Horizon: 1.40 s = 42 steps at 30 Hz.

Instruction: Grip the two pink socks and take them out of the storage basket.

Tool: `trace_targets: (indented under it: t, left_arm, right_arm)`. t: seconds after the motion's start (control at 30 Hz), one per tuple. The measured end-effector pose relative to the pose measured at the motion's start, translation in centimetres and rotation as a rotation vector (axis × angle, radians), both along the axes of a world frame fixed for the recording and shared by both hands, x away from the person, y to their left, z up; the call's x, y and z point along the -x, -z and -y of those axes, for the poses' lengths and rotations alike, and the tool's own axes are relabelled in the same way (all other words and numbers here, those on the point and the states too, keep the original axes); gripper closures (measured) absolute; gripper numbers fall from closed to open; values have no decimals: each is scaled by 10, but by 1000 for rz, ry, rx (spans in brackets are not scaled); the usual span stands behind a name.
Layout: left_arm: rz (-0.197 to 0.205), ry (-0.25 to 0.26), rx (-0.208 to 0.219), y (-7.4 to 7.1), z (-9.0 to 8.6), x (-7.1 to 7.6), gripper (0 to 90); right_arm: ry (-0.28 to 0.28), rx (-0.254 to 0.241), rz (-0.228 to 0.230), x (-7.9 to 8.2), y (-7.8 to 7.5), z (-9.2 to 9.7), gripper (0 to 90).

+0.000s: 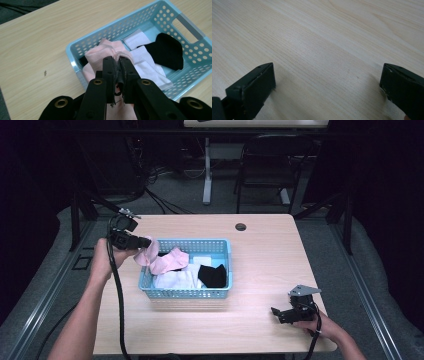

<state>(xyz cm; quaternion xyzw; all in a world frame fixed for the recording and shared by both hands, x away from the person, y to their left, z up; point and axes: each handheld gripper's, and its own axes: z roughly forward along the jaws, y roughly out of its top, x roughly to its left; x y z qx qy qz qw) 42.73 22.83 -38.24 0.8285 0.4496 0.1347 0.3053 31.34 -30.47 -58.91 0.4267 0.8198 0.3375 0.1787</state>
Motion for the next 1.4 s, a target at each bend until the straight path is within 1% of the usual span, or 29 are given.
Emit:
trace_targets:
  t: [0.1, 0.2, 0.23, 0.27, 0.3, 0.4, 0.43, 0.47, 0.57, 0.6, 0.63, 0.67, 0.7, 0.8, 0.83, 0.9, 0.93, 0.97, 1.0, 1.03, 1.1, 1.13, 1.17, 1.2, 1.23, 1.27, 1.3, 1.33, 1.4]
  left_arm:
    - [5, -13, 4, -2, -6, 2, 837]
    - [13, -42, 23, -4, -22, 4, 837]
    - [13, -42, 23, -4, -22, 4, 838]
    - [17, -58, 26, -5, -31, 6, 837]
    - [17, -58, 26, -5, -31, 6, 838]
    - [21, -93, 26, -5, -46, 10, 838]
    - [18, -114, 19, -4, -55, 12, 838]
    - [18, -114, 19, -4, -55, 12, 837]
    - [8, -149, 10, 2, -70, 15, 838]
    - [5, -174, 18, 8, -81, 18, 838]
    - [0, -181, 16, 11, -86, 19, 837]
    - [-3, -194, 21, 15, -90, 21, 837]
    - [-3, -194, 21, 15, -90, 21, 838]
    - [-17, -224, 41, 30, -104, 25, 838]
    - [-18, -230, 43, 34, -107, 25, 838]
    - [-40, -244, 35, 46, -112, 25, 838]
    - [-57, -243, 41, 59, -116, 25, 839]
    - [-70, -252, 37, 66, -118, 24, 838]
    - [-70, -252, 37, 66, -118, 24, 838]
    - [-81, -255, 32, 74, -119, 23, 838]
    - [-110, -264, 39, 89, -121, 20, 839]
    - [-126, -277, 30, 104, -122, 18, 839]
    - [-126, -277, 30, 104, -122, 18, 838]
    - [-148, -289, 17, 117, -122, 16, 838]
    - [-148, -289, 17, 117, -122, 16, 837]
    - [-174, -296, 13, 131, -123, 13, 836]
    - [-174, -296, 13, 131, -123, 13, 833]
    - [-193, -306, 10, 139, -125, 11, 827]
    - [-199, -303, 1, 141, -126, 11, 815]
  right_arm:
    - [0, 0, 0, 0, 0, 0, 0]
    - [0, 1, 0, 0, 0, 0, 0]
    - [0, 1, 0, 0, 0, 0, 0]
    - [0, 0, 0, 0, 0, 0, 0]
    - [0, 0, 0, 0, 0, 0, 0]
    - [0, 0, 0, 0, 0, 0, 0]
    - [0, 0, 0, 0, 0, 0, 0]
    - [0, 0, 0, 0, 0, 0, 0]
    - [0, 0, 0, 0, 0, 0, 0]
    - [0, 0, 0, 0, 0, 0, 0]
    - [0, 0, 0, 0, 0, 0, 0]
    - [0, 0, 0, 0, 0, 0, 0]
    - [0, 0, 0, 0, 0, 0, 0]
    - [0, -1, 0, 0, 0, 0, 0]
    - [0, 0, 0, 0, 0, 0, 0]
    - [0, 0, 0, 0, 0, 0, 0]
    - [1, 0, 0, 0, 0, 0, 0]
    - [1, -1, 0, 0, 0, 0, 0]
    - [1, -1, 0, 0, 0, 0, 0]
    - [1, -1, 1, 0, 0, 0, 0]
    - [3, -4, 2, 0, 0, 0, 0]
    - [3, -3, 2, 0, 0, 0, 0]
    - [4, -3, 2, 0, 0, 0, 0]
    - [3, -3, 2, 0, 0, 0, 0]
    - [3, -3, 2, 0, 0, 0, 0]
    - [2, -4, 2, 0, 0, 0, 0]
    - [2, -4, 2, 0, 0, 0, 0]
    - [4, -9, 2, 0, 1, -1, 0]
    - [4, -9, 2, 0, 0, -1, 0]
